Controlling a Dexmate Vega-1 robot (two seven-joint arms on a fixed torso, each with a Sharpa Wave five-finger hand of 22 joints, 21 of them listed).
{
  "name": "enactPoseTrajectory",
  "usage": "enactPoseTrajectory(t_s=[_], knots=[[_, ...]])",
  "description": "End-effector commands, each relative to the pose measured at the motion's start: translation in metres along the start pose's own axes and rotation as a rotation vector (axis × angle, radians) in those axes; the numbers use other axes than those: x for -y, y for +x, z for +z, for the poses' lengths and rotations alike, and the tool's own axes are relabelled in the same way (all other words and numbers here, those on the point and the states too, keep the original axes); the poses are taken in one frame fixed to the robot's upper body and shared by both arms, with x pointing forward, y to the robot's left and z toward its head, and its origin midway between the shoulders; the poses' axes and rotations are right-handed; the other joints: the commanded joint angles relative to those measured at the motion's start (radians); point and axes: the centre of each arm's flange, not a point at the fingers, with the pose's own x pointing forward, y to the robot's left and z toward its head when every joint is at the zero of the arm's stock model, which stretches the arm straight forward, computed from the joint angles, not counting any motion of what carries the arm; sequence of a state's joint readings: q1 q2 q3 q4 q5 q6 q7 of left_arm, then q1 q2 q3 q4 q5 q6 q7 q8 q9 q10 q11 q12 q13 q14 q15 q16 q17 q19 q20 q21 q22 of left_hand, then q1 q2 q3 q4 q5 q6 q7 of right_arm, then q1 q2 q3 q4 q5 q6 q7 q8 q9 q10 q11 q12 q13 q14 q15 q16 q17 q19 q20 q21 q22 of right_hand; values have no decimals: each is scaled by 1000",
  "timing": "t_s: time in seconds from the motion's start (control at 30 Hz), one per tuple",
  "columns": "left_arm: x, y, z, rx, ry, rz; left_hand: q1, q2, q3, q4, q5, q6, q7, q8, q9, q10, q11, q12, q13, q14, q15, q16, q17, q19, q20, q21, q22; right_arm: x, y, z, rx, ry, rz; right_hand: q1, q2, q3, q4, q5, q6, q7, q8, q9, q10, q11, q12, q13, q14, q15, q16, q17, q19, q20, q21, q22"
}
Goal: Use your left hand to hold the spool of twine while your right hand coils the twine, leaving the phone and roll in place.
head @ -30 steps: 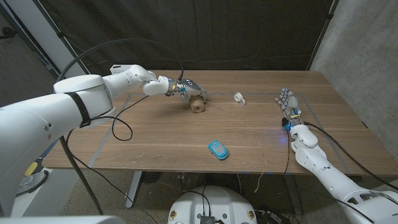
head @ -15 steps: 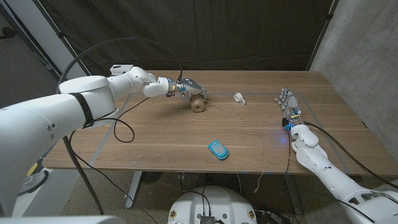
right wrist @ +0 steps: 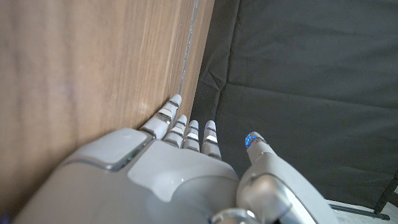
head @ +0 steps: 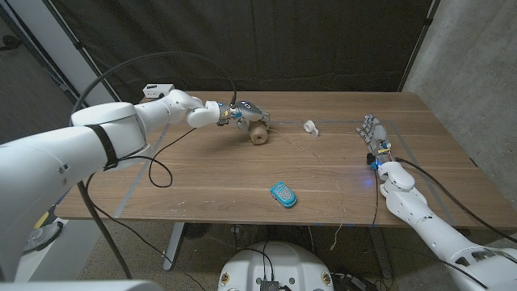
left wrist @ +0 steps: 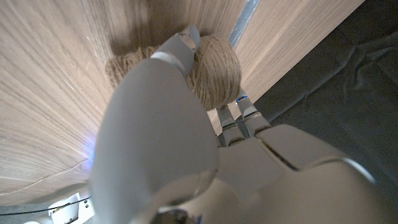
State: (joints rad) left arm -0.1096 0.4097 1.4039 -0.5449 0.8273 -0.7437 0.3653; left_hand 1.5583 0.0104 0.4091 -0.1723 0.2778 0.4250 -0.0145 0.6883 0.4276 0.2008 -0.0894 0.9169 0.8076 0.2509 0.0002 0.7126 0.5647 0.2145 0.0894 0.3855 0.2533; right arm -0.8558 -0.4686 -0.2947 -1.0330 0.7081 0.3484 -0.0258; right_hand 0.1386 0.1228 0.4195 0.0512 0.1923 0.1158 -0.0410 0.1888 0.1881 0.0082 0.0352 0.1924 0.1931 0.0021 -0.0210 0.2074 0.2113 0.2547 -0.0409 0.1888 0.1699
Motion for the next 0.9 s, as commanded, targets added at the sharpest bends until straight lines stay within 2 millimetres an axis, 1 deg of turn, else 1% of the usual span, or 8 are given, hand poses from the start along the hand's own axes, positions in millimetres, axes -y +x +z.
enactPoseTrajectory(t_s=[0.03,0.43,0.5,0.6,0.9], knots=[[-3,-4,4,-37,-40,29,19,31,-1,8,6,6,-1,10,14,33,-3,26,47,77,-62,39,83,1,-1,9,5,1,0,2,-3,-11,16,-7,22,4,1,0,2,6,6,5,-9,1,7,5,-1,2,5,2,2,2,5,2],[-10,-7,6,-76,-57,43,20,35,-6,9,8,8,0,16,11,39,-4,25,50,77,-63,43,86,-1,-1,12,5,1,-1,5,0,-20,38,-7,22,4,1,0,2,6,6,5,-9,3,7,5,-1,1,5,3,1,3,5,2],[-12,-7,6,-90,-102,51,20,35,-6,9,9,8,-2,17,10,41,-4,25,51,77,-64,42,85,0,-2,12,5,1,-1,6,1,-21,43,-7,22,4,1,0,1,6,6,5,-9,2,7,5,-1,1,5,3,1,3,5,2],[-16,-6,7,-99,-104,69,20,35,-7,9,10,15,-2,20,9,45,-6,25,50,81,-67,42,84,-1,-1,13,5,1,-2,7,3,-25,53,-7,22,4,1,0,1,6,6,5,-9,2,7,5,-2,2,5,3,1,3,5,2],[-26,-4,6,-120,-128,89,18,38,-10,11,11,18,-2,24,5,48,-5,25,53,82,-65,46,88,0,-2,15,4,2,-1,17,25,-41,71,-7,22,4,1,0,1,5,6,5,-7,0,8,5,-2,1,5,3,1,4,5,2]])
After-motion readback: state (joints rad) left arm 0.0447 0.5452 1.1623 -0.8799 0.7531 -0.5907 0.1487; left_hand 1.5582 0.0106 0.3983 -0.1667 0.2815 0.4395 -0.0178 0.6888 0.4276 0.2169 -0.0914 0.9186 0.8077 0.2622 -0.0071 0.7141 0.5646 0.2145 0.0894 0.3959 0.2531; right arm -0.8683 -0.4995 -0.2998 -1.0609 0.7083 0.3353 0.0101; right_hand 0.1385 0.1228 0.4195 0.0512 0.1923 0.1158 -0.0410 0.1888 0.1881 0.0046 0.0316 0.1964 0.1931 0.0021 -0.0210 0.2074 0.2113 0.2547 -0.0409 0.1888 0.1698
